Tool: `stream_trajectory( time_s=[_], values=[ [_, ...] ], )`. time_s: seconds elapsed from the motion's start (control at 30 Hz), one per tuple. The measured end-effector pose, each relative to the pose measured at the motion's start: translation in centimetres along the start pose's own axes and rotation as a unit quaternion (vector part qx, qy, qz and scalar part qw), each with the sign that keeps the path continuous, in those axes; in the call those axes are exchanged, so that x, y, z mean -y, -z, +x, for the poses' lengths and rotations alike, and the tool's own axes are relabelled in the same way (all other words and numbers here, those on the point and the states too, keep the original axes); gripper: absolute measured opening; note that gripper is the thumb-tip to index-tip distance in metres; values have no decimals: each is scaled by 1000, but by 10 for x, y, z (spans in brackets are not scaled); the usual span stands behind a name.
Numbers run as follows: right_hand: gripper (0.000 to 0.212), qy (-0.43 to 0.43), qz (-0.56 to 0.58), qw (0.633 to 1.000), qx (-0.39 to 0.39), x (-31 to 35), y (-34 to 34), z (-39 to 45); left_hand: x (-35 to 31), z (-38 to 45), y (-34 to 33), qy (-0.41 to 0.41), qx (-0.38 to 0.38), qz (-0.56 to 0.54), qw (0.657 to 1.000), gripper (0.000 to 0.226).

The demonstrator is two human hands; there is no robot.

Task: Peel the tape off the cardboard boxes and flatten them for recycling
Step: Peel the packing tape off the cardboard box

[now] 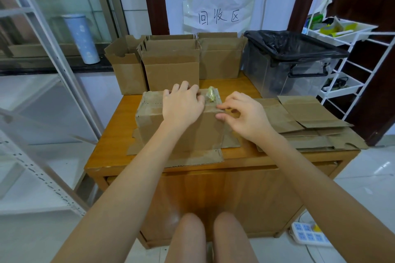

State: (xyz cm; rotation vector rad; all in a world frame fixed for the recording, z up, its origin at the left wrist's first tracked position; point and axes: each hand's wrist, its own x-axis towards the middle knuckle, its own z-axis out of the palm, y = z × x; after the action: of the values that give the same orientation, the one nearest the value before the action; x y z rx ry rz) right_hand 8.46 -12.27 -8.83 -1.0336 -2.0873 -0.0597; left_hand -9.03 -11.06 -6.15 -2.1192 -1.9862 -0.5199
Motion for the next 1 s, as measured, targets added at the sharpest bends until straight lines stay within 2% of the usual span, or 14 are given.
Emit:
stream_trajectory(
  time_s=[0.13, 0.23, 0.4, 0.47, 0.6, 0.67, 0.73, 0.77, 0.8, 0.9, 1.0],
  values=[
    [16, -75, 104, 991, 30, 3, 5, 1, 1, 1, 0, 3, 0, -6, 1000, 40],
    [9, -170, 167, 971, 5, 1, 18, 5, 1, 1, 0, 2, 3, -7, 1000, 40],
    [12, -220, 187, 957, 10, -8, 28, 14, 1, 1, -1, 2, 6, -9, 1000, 40],
    [15, -255, 233, 938, 2, -10, 23, 18, 1, 1, 0, 3, 7, -8, 1000, 41],
    [14, -344, 337, 876, -30, -6, 8, 29, 0, 0, 0, 2, 5, -7, 1000, 40],
    [14, -332, 260, 906, -43, -2, 0, 35, 0, 0, 0, 2, 4, -9, 1000, 40],
    [11, -289, 133, 947, -48, 5, -3, 40, 0, 0, 1, 4, 4, -8, 1000, 40],
    [9, -264, 108, 957, -47, 9, -3, 42, 0, 0, 1, 4, 4, -7, 1000, 40],
    [13, -243, 117, 962, -35, 12, -3, 45, 0, -1, 1, 2, 3, -4, 1000, 40],
    [43, -194, 211, 957, 53, 15, 0, 53, 0, -1, 1, -1, -1, 2, 1000, 40],
    [34, -152, 210, 964, 56, 13, 5, 55, 0, -1, 1, -3, -1, -2, 1000, 40]
  ],
)
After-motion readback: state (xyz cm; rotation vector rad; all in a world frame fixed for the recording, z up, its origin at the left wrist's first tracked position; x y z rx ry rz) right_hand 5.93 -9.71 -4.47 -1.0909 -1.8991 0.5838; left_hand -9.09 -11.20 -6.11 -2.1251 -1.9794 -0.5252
